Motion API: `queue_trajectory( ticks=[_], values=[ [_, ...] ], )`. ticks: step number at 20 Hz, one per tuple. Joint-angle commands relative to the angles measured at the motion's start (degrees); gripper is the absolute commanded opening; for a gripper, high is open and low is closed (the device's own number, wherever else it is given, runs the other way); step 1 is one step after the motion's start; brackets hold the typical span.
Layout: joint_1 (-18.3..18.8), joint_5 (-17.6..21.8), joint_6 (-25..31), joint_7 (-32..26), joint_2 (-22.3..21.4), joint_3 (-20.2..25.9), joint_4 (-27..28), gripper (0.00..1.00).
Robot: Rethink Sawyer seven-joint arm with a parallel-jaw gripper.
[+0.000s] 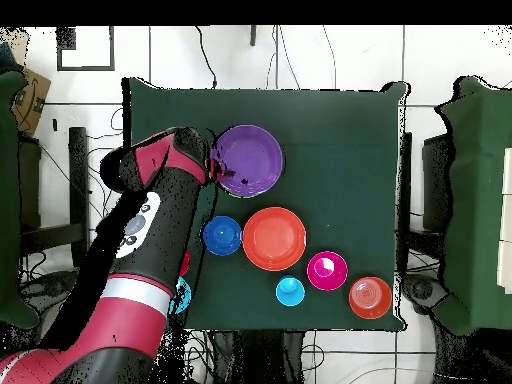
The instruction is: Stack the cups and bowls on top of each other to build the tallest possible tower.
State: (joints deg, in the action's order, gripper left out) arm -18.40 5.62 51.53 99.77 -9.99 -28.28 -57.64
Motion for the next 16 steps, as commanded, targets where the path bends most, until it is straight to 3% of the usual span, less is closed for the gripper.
queue_trajectory(
  ticks=[1,16],
  values=[
    [-0.16,-1.41,4.69,8.42,-0.66,3.76,2.41,1.00],
    [0.03,-1.55,4.04,7.99,-0.96,3.86,2.38,1.00]
  ],
)
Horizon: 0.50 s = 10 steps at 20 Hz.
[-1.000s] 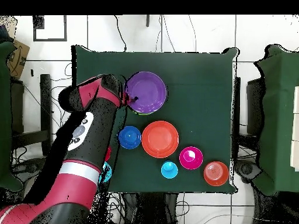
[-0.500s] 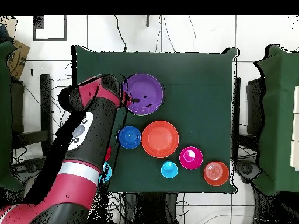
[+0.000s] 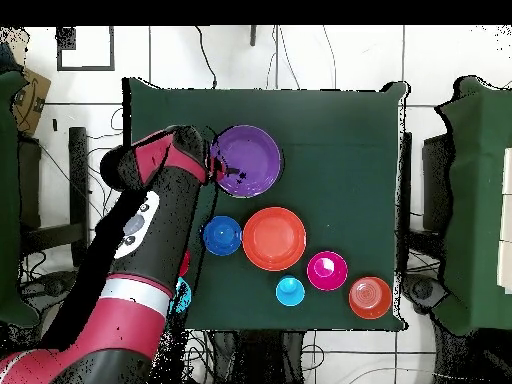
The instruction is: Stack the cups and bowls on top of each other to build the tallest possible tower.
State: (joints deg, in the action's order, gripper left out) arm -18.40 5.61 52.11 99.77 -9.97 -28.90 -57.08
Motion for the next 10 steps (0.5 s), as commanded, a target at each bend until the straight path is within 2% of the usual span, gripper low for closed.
queue_trajectory(
  ticks=[1,10],
  values=[
    [0.09,-1.55,3.45,7.68,-1.38,4.60,1.50,1.00],
    [0.92,-2.01,5.66,3.58,-5.75,6.07,-1.49,1.00]
  ],
)
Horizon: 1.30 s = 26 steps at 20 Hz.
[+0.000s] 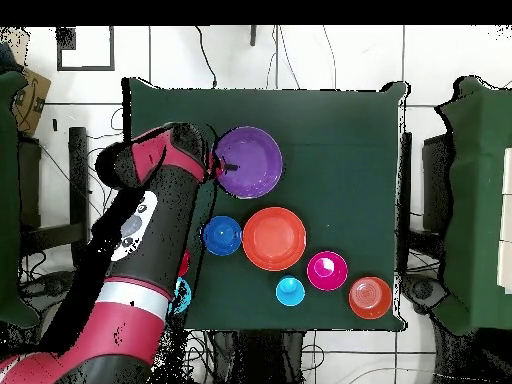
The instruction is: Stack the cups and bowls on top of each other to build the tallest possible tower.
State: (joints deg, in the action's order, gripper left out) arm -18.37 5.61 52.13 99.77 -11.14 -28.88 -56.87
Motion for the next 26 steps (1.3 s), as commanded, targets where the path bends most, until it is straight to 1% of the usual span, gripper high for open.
queue_trajectory(
  ticks=[1,5,11,26],
  values=[
    [1.00,-2.03,5.95,3.23,-4.84,6.19,-1.76,1.00],
    [1.22,-1.93,6.93,2.07,-6.48,6.59,-2.91,1.00],
    [0.95,-1.92,8.14,2.58,-7.77,6.84,-3.74,1.00],
    [0.97,-1.39,10.88,3.04,-8.15,6.98,-2.77,1.00]
  ],
)
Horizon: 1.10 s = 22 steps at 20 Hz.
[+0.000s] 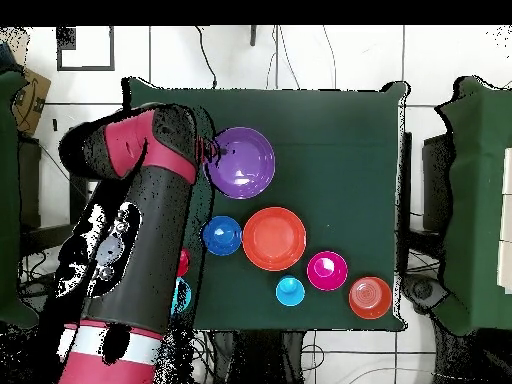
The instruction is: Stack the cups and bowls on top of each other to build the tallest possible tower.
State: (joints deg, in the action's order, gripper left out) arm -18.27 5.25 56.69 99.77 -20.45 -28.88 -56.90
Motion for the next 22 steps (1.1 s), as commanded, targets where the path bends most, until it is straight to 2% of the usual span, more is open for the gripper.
queue_trajectory(
  ticks=[1,5,10,22],
  values=[
    [0.87,-0.96,6.81,2.94,1.24,6.96,-2.46,1.00],
    [0.99,-0.59,7.91,1.68,0.83,7.08,-2.62,1.00],
    [2.03,0.30,9.00,-3.03,-2.39,7.31,-5.29,1.00],
    [9.78,3.80,4.92,-15.81,-8.60,11.19,-12.19,1.00]
  ],
)
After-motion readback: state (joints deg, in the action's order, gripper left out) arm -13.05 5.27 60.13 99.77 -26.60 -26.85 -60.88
